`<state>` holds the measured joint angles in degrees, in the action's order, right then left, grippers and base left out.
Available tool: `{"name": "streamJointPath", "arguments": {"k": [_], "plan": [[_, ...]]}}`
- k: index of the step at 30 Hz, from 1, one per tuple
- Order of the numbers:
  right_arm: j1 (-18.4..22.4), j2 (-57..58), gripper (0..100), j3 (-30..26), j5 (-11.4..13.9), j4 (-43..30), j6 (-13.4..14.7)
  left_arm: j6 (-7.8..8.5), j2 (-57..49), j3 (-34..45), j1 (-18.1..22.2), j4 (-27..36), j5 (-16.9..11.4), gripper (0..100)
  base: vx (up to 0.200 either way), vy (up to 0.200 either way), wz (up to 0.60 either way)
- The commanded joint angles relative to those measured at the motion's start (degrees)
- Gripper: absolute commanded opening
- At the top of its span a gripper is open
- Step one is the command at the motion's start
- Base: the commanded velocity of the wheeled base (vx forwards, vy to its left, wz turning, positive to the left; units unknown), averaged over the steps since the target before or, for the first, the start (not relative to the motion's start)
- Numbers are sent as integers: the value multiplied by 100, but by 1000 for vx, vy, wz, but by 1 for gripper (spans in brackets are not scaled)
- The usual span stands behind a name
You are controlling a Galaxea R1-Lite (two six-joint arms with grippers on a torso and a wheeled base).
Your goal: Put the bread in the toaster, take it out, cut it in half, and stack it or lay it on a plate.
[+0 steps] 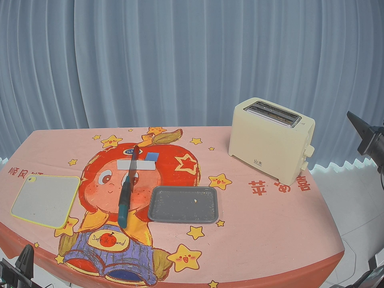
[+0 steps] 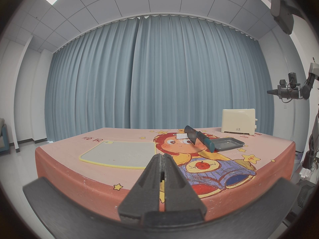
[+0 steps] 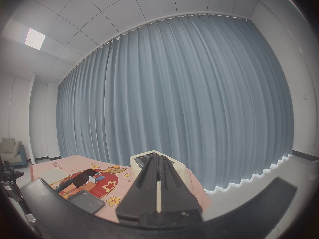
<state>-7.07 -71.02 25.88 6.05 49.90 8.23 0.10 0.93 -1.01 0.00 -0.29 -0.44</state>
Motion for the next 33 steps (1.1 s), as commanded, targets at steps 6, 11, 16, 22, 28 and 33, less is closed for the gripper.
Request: {"name": "streamJointPath", "arguments": {"k": [6, 11, 16, 22, 28, 33], "plan": [[-14, -8, 0, -4, 2, 3, -5, -1, -93, 101, 0, 3, 0, 0, 0, 0, 0], [-14, -8, 0, -4, 2, 3, -5, -1, -93, 101, 0, -6, 0, 0, 0, 0, 0], [-14, -8, 0, -13, 2, 3, -41, -1, -93, 101, 0, 3, 0, 0, 0, 0, 0], [-14, -8, 0, -13, 2, 3, -41, -1, -93, 101, 0, 3, 0, 0, 0, 0, 0], [-14, 1, 0, -13, 2, 3, -49, -1, -93, 101, 0, -6, 0, 0, 0, 0, 0], [-14, 1, 0, -13, 2, 3, -49, -1, -93, 101, 0, -6, 0, 0, 0, 0, 0]]}}
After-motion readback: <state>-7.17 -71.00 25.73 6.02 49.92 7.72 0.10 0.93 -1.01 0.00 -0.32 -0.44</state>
